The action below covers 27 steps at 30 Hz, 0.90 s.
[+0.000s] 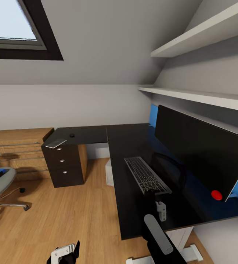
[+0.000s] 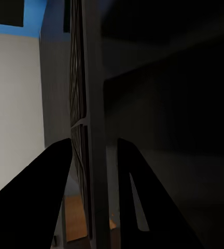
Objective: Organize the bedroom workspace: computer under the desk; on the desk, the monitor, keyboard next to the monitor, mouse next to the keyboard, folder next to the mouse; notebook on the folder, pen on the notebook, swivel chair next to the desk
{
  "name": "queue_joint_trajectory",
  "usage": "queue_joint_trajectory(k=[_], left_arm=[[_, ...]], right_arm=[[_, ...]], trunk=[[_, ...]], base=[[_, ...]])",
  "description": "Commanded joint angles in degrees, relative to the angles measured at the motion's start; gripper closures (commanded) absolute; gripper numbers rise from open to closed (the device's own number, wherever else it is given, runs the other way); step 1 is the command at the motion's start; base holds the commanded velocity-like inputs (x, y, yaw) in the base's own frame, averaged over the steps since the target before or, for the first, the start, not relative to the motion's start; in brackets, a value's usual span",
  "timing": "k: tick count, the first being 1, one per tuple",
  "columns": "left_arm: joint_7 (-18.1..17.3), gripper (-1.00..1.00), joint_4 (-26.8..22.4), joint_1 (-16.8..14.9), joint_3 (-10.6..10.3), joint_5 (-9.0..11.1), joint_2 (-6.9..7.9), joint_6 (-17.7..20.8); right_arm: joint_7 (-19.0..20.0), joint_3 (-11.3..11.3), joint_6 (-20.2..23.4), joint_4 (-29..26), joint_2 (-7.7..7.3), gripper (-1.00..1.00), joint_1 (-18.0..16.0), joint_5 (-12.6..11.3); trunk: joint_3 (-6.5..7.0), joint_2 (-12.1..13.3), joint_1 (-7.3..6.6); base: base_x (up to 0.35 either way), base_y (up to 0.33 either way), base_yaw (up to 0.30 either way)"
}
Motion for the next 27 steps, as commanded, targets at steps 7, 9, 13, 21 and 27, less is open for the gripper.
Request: queue_joint_trajectory(k=[7, 9, 13, 21, 27], left_arm=[[0.5, -1.0, -0.56, -0.01, -0.19, 0.36, 0.08, 0.58], [0.5, -1.0, -0.58, -0.01, -0.18, 0.36, 0.08, 0.62], [0.5, -1.0, -0.6, -0.01, -0.17, 0.36, 0.08, 0.65], [0.5, -1.0, -0.61, -0.01, -0.17, 0.36, 0.08, 0.66], [0.5, -1.0, -0.61, -0.01, -0.17, 0.28, 0.08, 0.66]], right_arm=[[-0.1, 0.0, -0.15, 0.17, 0.0, 1.0, -0.08, 0.0], [-0.11, -0.01, -0.09, 0.14, 0.0, 1.0, -0.08, 0.0], [-0.11, -0.04, 0.0, 0.11, 0.0, 1.0, -0.08, 0.0], [-0.11, -0.14, 0.02, 0.12, 0.0, 1.0, -0.08, 0.06], [-0.11, -0.2, 0.02, 0.11, 0.0, 1.0, -0.08, 0.09]], trunk=[[-1.31, -2.86, 1.55], [-1.67, -3.66, 1.99], [-2.39, -5.26, 2.86], [-3.82, -8.47, 4.62], [-4.54, -10.07, 5.5]], base=[[0.0, 0.0, 0.0], [0.0, 0.0, 0.0], [0.0, 0.0, 0.0], [0.0, 0.0, 0.0], [0.0, 0.0, 0.0]])
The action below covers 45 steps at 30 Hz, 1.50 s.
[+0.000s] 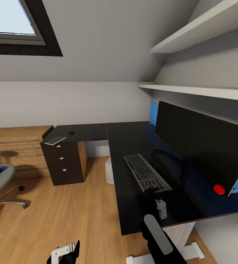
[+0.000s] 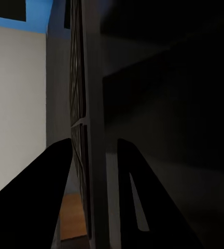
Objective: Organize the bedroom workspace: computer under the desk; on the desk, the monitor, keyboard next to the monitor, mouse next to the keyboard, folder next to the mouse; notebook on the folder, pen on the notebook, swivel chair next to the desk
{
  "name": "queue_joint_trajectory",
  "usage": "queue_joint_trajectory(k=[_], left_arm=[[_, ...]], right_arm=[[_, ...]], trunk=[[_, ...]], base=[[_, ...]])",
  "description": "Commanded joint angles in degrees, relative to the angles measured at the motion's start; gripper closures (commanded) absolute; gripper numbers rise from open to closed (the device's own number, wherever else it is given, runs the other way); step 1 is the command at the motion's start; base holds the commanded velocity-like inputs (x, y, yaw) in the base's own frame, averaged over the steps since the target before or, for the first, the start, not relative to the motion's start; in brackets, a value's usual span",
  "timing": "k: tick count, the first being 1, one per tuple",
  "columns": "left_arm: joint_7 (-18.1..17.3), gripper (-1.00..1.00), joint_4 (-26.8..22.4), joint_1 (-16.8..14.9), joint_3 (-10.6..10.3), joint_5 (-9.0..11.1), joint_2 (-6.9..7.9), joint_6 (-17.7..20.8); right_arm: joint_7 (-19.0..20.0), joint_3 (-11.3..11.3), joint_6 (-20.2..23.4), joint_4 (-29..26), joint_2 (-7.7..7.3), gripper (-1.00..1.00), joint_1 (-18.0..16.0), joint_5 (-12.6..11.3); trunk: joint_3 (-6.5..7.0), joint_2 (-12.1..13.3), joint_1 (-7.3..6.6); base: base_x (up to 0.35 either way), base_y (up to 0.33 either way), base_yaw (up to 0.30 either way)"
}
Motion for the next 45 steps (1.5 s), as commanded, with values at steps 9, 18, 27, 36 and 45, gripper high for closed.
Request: queue_joint_trajectory(k=[9, 18, 27, 36, 45], left_arm=[[0.46, -1.0, 0.29, -0.01, -0.31, 0.37, 0.15, -0.28], [0.46, -1.0, 0.44, -0.01, -0.3, 0.37, 0.18, -0.29], [0.46, -1.0, 0.5, -0.01, -0.3, 0.34, 0.18, -0.32], [0.46, -1.0, 0.55, -0.01, -0.3, 0.35, 0.18, -0.33], [0.46, -1.0, 0.56, -0.01, -0.3, 0.37, 0.18, -0.46]], right_arm=[[-1.77, -0.09, -0.89, 0.07, 0.0, 1.0, -0.01, -2.26], [-1.77, -0.63, -0.84, 0.07, 0.0, 1.0, -0.01, -2.26], [-1.77, -0.64, -0.92, -0.01, 0.0, 1.0, -0.01, -2.26], [-1.77, -0.64, -0.92, 0.01, 0.0, 1.0, -0.01, -2.26], [-1.82, -0.73, -0.91, -0.1, 0.0, 1.0, -0.01, -2.22]], trunk=[[-0.06, -0.02, 0.0], [-0.06, -0.02, 0.0], [-0.06, -0.02, 0.0], [-0.06, -0.02, 0.0], [-0.06, -0.02, 0.0]], base=[[0.005, 0.0, 0.0], [0.136, 0.0, 0.0], [0.124, 0.0, 0.0], [0.156, 0.0, 0.0], [0.101, 0.015, 0.0]])
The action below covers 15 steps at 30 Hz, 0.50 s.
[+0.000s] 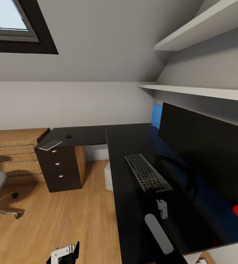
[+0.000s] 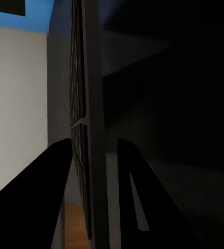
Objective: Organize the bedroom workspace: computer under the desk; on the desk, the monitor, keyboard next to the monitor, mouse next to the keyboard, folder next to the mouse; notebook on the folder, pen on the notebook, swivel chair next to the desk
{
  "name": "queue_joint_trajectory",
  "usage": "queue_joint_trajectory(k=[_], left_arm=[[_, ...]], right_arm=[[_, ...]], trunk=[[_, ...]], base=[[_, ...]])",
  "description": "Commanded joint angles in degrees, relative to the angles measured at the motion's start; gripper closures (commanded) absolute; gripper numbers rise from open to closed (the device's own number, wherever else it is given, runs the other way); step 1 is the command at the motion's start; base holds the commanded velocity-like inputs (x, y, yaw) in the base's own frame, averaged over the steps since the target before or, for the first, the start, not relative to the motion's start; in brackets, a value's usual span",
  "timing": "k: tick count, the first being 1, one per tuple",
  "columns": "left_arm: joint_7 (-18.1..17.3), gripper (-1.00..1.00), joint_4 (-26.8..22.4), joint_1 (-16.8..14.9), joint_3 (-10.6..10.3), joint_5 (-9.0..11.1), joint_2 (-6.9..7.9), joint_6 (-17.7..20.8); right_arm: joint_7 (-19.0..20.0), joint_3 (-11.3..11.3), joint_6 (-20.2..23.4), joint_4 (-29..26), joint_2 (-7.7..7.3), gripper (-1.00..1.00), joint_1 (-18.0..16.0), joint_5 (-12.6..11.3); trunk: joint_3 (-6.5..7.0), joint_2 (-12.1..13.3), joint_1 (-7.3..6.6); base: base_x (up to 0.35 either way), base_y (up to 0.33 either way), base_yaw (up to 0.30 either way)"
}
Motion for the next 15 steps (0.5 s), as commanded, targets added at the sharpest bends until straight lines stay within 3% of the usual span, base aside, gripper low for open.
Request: queue_joint_trajectory(k=[1, 8, 9, 15], left_arm=[[0.46, -1.0, -0.06, -0.01, -0.31, 0.37, 0.09, -0.2], [0.46, -1.0, -0.06, -0.01, -0.31, 0.37, 0.09, -0.2], [0.46, -1.0, -0.06, -0.01, -0.31, 0.37, 0.09, -0.2], [0.46, -1.0, -0.06, -0.01, -0.31, 0.37, 0.09, -0.2]], right_arm=[[-1.76, 0.05, -0.84, 0.07, 0.0, 1.0, -0.01, -2.26], [-2.54, -0.02, -0.85, -0.03, 0.0, 1.0, -0.01, -2.24], [-2.9, -0.03, -0.85, -0.06, 0.0, -1.0, -0.01, -2.22], [-3.66, -0.04, -0.85, -0.1, 0.0, -1.0, -0.01, -2.16]], trunk=[[-0.06, -0.02, 0.01], [-0.06, -0.02, 0.01], [-0.06, -0.02, 0.01], [-0.06, -0.02, 0.01]], base=[[0.023, 0.003, 0.0], [0.007, 0.001, 0.0], [0.0, 0.0, 0.0], [0.0, 0.0, 0.0]])
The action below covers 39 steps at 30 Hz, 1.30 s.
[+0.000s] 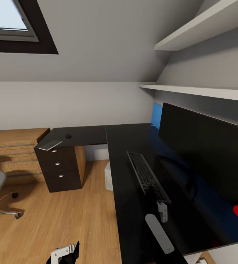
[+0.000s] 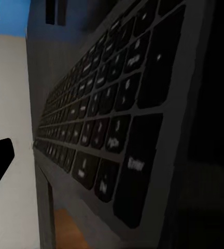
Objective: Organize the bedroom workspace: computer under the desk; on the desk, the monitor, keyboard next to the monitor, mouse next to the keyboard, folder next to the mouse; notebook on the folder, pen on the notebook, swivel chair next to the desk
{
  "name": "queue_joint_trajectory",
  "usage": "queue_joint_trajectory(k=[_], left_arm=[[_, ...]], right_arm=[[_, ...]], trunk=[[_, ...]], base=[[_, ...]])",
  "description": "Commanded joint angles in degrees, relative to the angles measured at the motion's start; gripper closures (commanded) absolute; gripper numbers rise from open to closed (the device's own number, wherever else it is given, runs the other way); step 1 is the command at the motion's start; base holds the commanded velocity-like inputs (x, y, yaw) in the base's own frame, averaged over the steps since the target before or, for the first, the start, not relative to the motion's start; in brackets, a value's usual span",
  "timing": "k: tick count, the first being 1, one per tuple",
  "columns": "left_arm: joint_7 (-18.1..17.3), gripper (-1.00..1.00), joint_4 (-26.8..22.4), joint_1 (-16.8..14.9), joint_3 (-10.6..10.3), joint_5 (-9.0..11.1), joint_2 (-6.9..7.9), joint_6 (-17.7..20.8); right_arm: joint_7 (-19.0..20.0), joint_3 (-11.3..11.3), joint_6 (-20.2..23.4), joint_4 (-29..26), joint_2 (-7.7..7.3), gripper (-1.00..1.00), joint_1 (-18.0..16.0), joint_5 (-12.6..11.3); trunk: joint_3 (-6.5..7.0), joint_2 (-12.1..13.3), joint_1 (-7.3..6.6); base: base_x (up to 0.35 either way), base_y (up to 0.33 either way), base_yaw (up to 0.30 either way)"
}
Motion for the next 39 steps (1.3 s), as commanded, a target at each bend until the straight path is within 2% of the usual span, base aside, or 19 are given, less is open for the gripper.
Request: queue_joint_trajectory(k=[1, 14, 34, 37, 39], left_arm=[[0.46, -1.0, -0.06, -0.01, -0.31, 0.37, 0.09, -0.2], [0.46, -1.0, 0.63, -0.01, -0.31, 0.37, 0.09, -0.29], [0.46, -1.0, 0.73, -0.01, -0.31, 0.37, 0.09, -0.29], [0.46, -1.0, 0.73, -0.01, -0.31, 0.33, 0.09, -0.29], [0.46, -1.0, 0.73, -0.01, -0.31, 0.28, 0.09, -0.3]], right_arm=[[-0.15, 0.08, -0.34, -0.05, 0.0, -1.0, -0.04, -0.22], [-0.19, 0.09, -0.41, -0.06, 0.0, -1.0, -0.04, -0.21], [0.09, 0.2, -0.54, -0.1, 0.0, -1.0, -0.04, -0.02], [0.31, 0.37, -0.52, -0.4, 0.0, -1.0, -0.04, 0.51], [0.41, 0.64, -0.51, -1.53, 0.0, -1.0, -0.01, 1.69]], trunk=[[-0.05, -0.03, 0.0], [-0.05, -0.03, 0.0], [-0.05, -0.03, 0.0], [-0.05, -0.03, 0.0], [-0.05, -0.03, 0.0]], base=[[0.0, 0.0, 0.0], [-0.036, 0.0, 0.0], [-0.252, 0.0, 0.0], [-0.206, 0.0, 0.0], [-0.093, 0.0, 0.0]])
